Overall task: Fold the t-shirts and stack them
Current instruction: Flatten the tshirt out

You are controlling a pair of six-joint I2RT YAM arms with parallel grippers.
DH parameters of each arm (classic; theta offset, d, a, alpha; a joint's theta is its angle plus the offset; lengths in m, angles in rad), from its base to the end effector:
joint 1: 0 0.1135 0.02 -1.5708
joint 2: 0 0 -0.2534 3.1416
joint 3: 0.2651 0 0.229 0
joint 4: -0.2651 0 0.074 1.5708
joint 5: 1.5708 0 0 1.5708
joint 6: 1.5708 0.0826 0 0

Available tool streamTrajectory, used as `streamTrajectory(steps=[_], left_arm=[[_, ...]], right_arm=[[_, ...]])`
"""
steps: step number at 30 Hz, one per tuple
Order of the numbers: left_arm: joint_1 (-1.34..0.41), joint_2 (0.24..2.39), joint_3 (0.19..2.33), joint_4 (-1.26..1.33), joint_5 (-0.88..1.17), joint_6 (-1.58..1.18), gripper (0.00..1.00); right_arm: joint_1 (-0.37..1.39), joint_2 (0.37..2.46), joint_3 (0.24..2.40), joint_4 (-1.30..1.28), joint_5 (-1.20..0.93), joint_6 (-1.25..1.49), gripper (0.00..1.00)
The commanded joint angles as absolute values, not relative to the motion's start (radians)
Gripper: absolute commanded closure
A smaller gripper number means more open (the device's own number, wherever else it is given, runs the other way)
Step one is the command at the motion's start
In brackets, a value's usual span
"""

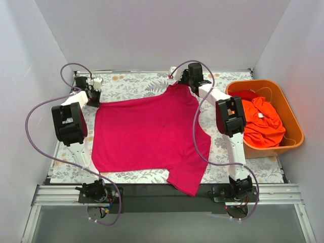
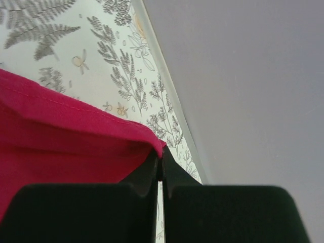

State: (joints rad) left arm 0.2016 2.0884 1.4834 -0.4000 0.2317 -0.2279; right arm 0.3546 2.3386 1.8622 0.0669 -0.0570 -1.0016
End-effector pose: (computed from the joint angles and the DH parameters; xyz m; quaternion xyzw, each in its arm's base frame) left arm 0.4389 0.0703 0.1270 -0.1717 0.9388 -0.1146 0.2758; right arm 0.5267 0.2000 0.1855 -0.5365 0.6411 -0.1517 0.5275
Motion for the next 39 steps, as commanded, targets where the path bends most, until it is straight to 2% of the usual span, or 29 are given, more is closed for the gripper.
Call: streamTrajectory(steps=[1, 3, 4, 5, 8, 9, 12, 15, 17, 19, 22, 23, 25, 26, 29, 32, 39], left_arm=[[0.204, 2.138, 1.618, -0.382, 0.207, -0.265, 0.99], [0.206, 2.181, 1.685, -0.388, 0.183, -0.284, 0.99], [0.206, 2.216, 1.71, -0.39, 0.152, -0.29, 0.99], [0.206, 2.236, 1.729, -0.403, 0.134, -0.301, 0.98], [0.209, 2.264, 1.784, -0.432, 0.086, -0.343, 0.77], [0.215, 2.257, 1.79, -0.439, 0.09, -0.356, 0.66], [0.236, 2.182, 1.776, -0.448, 0.119, -0.389, 0.48], [0.252, 2.091, 1.772, -0.515, 0.182, -0.387, 0.44], [0.256, 2.051, 1.776, -0.622, 0.247, -0.359, 0.44], [0.256, 1.994, 1.755, -0.678, 0.322, -0.327, 0.44], [0.256, 1.934, 1.694, -0.771, 0.405, -0.29, 0.46], [0.256, 1.927, 1.659, -0.796, 0.413, -0.29, 0.47], [0.258, 1.911, 1.62, -0.808, 0.425, -0.284, 0.49], [0.256, 1.908, 1.602, -0.808, 0.425, -0.284, 0.51], [0.256, 1.908, 1.552, -0.807, 0.426, -0.291, 0.53], [0.255, 1.93, 1.545, -0.818, 0.429, -0.316, 0.55], [0.253, 1.996, 1.554, -0.824, 0.405, -0.359, 0.55]], right_arm=[[0.367, 2.411, 2.015, 0.144, 0.055, -1.023, 0.99], [0.37, 2.466, 2.063, 0.187, 0.104, -1.032, 0.99], [0.373, 2.479, 2.066, 0.218, 0.124, -1.049, 0.94], [0.377, 2.49, 2.069, 0.265, 0.162, -1.052, 0.76], [0.388, 2.499, 2.085, 0.282, 0.199, -1.022, 0.39], [0.388, 2.475, 2.082, 0.279, 0.222, -1.006, 0.36], [0.394, 2.342, 1.981, 0.233, 0.23, -0.93, 0.29], [0.394, 2.164, 1.872, 0.143, 0.207, -0.852, 0.24], [0.393, 2.084, 1.801, -0.041, 0.177, -0.807, 0.03], [0.39, 1.978, 1.734, -0.241, 0.111, -0.752, 0.04], [0.38, 1.895, 1.675, -0.485, 0.01, -0.683, 0.16], [0.376, 1.884, 1.664, -0.532, -0.032, -0.667, 0.29], [0.355, 1.876, 1.649, -0.602, -0.093, -0.608, 0.39], [0.348, 1.887, 1.644, -0.629, -0.107, -0.583, 0.48], [0.302, 1.957, 1.699, -0.679, -0.165, -0.51, 0.58], [0.261, 2.041, 1.761, -0.716, -0.21, -0.473, 0.62], [0.229, 2.164, 1.807, -0.712, -0.216, -0.468, 0.62]])
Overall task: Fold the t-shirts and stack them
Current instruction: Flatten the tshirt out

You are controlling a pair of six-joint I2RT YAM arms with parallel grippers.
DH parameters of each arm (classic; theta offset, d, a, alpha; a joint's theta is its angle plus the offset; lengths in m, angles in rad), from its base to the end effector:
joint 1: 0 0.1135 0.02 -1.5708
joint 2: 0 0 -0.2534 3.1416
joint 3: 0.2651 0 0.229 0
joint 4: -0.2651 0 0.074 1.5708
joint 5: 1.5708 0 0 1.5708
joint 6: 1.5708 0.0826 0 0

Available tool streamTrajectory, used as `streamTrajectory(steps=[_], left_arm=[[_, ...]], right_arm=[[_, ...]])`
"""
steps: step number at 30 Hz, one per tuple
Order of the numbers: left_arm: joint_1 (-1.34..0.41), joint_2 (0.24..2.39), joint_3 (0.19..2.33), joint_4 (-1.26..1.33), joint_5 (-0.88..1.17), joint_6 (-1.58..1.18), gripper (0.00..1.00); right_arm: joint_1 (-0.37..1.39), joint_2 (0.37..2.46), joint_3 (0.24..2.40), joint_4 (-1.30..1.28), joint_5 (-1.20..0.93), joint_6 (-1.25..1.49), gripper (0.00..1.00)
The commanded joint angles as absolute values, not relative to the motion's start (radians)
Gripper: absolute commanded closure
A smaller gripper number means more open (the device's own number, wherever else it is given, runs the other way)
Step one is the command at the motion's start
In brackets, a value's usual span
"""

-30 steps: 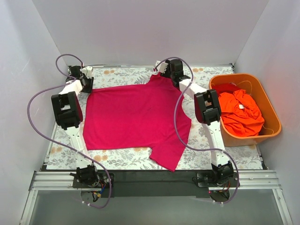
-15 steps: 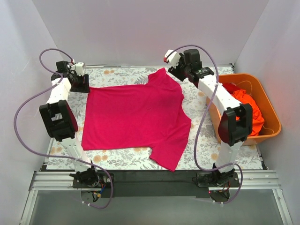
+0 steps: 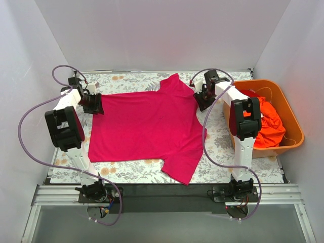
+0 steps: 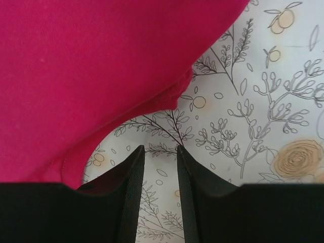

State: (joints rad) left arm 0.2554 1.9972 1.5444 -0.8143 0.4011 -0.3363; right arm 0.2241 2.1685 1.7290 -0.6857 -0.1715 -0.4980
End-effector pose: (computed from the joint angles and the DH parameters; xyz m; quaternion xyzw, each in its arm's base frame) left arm 0.3900 0.0685 0.1583 -0.2536 0.9354 -0.2028 0.1402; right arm 0.4406 0.1149 0.1430 -0.3610 0.9024 0.0527 0.2295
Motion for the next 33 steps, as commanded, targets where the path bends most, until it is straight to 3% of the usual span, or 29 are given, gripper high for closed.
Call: streamTrajectory(steps=[1, 4, 9, 16, 22, 28, 32, 33], left_arm=[[0.253, 2.0, 1.554, -0.824, 0.403, -0.362, 0.55], [0.25, 2.011, 1.552, -0.821, 0.387, -0.364, 0.55], [0.25, 2.026, 1.54, -0.81, 0.359, -0.359, 0.55], [0.25, 2.054, 1.549, -0.795, 0.35, -0.373, 0.55], [0.25, 2.088, 1.551, -0.788, 0.331, -0.388, 0.55], [0.25, 2.109, 1.54, -0.769, 0.302, -0.411, 0.55], [0.25, 2.123, 1.523, -0.756, 0.238, -0.414, 0.63], [0.25, 2.123, 1.511, -0.752, 0.226, -0.414, 0.69]], right_arm=[[0.226, 2.177, 1.827, -0.712, -0.215, -0.468, 0.62], [0.219, 2.212, 1.862, -0.71, -0.221, -0.466, 0.61], [0.219, 2.21, 1.865, -0.713, -0.278, -0.472, 0.48], [0.219, 2.249, 1.896, -0.713, -0.279, -0.491, 0.47], [0.215, 2.305, 1.963, -0.704, -0.27, -0.488, 0.58], [0.206, 2.312, 1.931, -0.709, -0.215, -0.52, 0.79], [0.196, 2.269, 1.895, -0.709, -0.138, -0.564, 0.86], [0.192, 2.263, 1.893, -0.709, -0.124, -0.569, 0.88]])
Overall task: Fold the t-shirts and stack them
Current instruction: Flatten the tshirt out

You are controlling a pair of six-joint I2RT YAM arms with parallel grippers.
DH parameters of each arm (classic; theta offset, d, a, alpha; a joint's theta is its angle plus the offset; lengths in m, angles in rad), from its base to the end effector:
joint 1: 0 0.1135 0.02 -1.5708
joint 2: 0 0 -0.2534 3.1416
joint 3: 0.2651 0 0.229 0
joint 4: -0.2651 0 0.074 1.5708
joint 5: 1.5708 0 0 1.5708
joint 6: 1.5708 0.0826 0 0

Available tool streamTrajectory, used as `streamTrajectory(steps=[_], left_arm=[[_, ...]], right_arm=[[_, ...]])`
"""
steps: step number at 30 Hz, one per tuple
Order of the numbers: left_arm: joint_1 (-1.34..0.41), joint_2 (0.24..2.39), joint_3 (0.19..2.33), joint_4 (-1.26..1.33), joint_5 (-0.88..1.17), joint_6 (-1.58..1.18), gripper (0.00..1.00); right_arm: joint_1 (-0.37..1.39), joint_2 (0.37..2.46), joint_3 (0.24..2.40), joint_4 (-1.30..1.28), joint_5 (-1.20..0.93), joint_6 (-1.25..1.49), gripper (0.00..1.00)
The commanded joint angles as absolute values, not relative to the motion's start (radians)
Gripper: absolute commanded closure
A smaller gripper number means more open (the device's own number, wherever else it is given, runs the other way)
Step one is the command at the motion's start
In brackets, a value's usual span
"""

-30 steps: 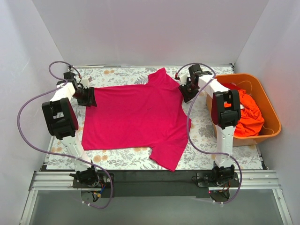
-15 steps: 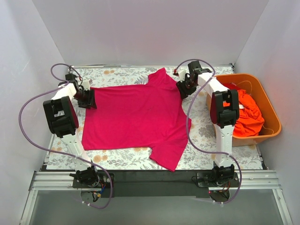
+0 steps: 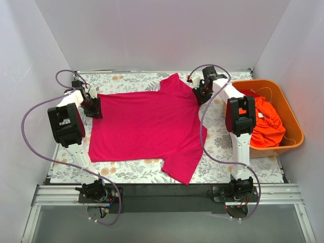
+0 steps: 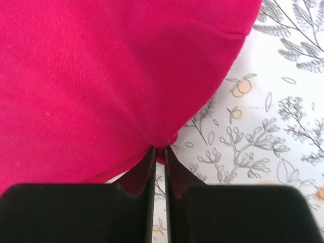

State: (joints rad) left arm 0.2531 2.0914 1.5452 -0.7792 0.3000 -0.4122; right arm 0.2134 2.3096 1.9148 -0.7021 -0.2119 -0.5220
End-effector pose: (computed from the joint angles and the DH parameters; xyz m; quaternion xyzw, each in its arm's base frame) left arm 0.3965 0.0773 0.1215 -0.3032 0.9335 -0.1575 0.1088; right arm 0.4736 0.1204 0.1335 -0.3706 0.8931 0.0657 0.2464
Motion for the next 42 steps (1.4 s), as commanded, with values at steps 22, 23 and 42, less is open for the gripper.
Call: streamTrajectory(steps=[22, 23, 42], left_arm=[[0.252, 2.129, 1.542, -0.781, 0.18, -0.419, 1.0], [0.252, 2.132, 1.552, -0.782, 0.172, -0.42, 1.0], [0.273, 2.054, 1.516, -0.801, 0.092, -0.433, 0.9]], right_arm=[[0.179, 2.256, 1.871, -0.735, -0.086, -0.614, 0.86], [0.179, 2.261, 1.879, -0.736, -0.081, -0.612, 0.88], [0.189, 2.194, 1.819, -0.764, -0.049, -0.651, 0.91]])
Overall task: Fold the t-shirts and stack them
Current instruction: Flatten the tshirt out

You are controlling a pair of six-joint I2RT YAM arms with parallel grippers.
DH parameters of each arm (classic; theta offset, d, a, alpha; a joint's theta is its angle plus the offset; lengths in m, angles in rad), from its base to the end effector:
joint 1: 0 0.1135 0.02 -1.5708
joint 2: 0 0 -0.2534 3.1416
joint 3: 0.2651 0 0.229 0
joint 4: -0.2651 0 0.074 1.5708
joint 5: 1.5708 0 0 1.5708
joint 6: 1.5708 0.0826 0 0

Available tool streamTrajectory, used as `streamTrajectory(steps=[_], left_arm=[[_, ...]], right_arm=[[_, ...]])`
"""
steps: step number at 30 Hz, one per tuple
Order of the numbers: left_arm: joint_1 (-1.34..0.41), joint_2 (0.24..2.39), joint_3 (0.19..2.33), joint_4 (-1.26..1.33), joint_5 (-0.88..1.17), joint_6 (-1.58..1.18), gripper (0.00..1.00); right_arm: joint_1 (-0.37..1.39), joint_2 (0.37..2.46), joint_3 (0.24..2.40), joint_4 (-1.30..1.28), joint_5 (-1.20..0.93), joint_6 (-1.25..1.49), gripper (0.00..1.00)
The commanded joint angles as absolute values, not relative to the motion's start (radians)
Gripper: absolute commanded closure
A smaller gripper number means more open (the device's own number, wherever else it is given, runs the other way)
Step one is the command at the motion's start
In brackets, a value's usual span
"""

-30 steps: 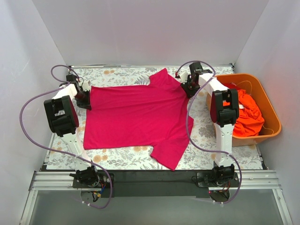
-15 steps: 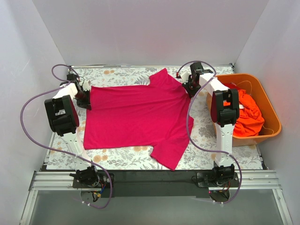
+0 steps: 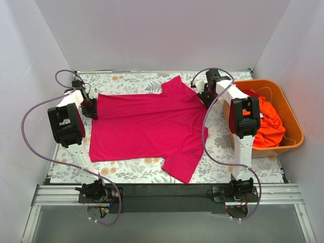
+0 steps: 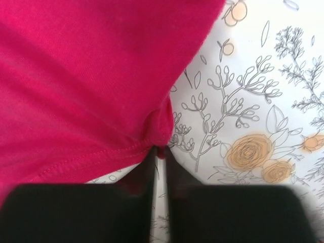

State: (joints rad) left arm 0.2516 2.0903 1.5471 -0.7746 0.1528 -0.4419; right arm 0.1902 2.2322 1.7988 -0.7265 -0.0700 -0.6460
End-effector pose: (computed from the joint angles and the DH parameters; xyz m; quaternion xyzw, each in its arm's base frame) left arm 0.3953 0.0886 0.1199 -0.3271 0.9335 -0.0873 0.1180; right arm 0.4544 0.0934 0.1317 -0.4038 0.8912 -0.0127 0.2063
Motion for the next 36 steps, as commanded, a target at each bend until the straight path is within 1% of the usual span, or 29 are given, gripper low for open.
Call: streamTrajectory(steps=[1, 2, 3, 4, 5, 7, 9, 10, 11, 13, 14, 16, 18, 20, 27, 31, 36], left_arm=[[0.272, 2.052, 1.519, -0.804, 0.104, -0.44, 0.84], [0.272, 2.051, 1.535, -0.81, 0.124, -0.445, 0.76], [0.272, 2.045, 1.542, -0.813, 0.161, -0.445, 0.73], [0.272, 2.027, 1.548, -0.816, 0.175, -0.448, 0.7], [0.272, 2.011, 1.561, -0.824, 0.199, -0.442, 0.63], [0.272, 1.964, 1.574, -0.837, 0.236, -0.425, 0.6], [0.272, 1.934, 1.588, -0.871, 0.268, -0.388, 0.54], [0.272, 1.918, 1.586, -0.882, 0.29, -0.376, 0.53], [0.272, 1.892, 1.583, -0.897, 0.308, -0.347, 0.53], [0.272, 1.862, 1.56, -0.943, 0.345, -0.319, 0.52], [0.273, 1.835, 1.546, -0.953, 0.362, -0.296, 0.52], [0.273, 1.807, 1.488, -0.977, 0.38, -0.276, 0.52], [0.273, 1.766, 1.442, -0.982, 0.403, -0.258, 0.52], [0.273, 1.746, 1.387, -0.988, 0.419, -0.252, 0.53], [0.273, 1.643, 1.172, -0.954, 0.373, -0.203, 0.56], [0.273, 1.568, 1.057, -0.948, 0.324, -0.143, 0.57], [0.273, 1.474, 0.896, -0.943, 0.246, -0.069, 0.57]], right_arm=[[0.189, 2.201, 1.854, -0.767, -0.051, -0.632, 0.73], [0.192, 2.201, 1.877, -0.79, -0.075, -0.626, 0.63], [0.193, 2.197, 1.897, -0.799, -0.089, -0.617, 0.54], [0.195, 2.181, 1.931, -0.817, -0.127, -0.614, 0.35], [0.198, 2.166, 1.939, -0.85, -0.149, -0.618, 0.3], [0.201, 2.104, 1.931, -0.873, -0.188, -0.621, 0.29], [0.204, 2.053, 1.884, -0.923, -0.23, -0.641, 0.29], [0.209, 1.998, 1.853, -0.934, -0.248, -0.652, 0.31], [0.222, 1.967, 1.774, -0.952, -0.283, -0.688, 0.33], [0.245, 1.88, 1.683, -0.968, -0.305, -0.71, 0.42], [0.276, 1.853, 1.583, -0.968, -0.311, -0.718, 0.46], [0.314, 1.794, 1.495, -0.963, -0.305, -0.739, 0.53], [0.371, 1.767, 1.406, -0.956, -0.304, -0.738, 0.58], [0.417, 1.763, 1.367, -0.93, -0.301, -0.721, 0.63], [0.488, 1.775, 1.204, -0.832, -0.227, -0.68, 0.69], [0.521, 1.753, 1.059, -0.796, -0.17, -0.687, 0.7], [0.567, 1.703, 0.939, -0.792, -0.156, -0.698, 0.7]])
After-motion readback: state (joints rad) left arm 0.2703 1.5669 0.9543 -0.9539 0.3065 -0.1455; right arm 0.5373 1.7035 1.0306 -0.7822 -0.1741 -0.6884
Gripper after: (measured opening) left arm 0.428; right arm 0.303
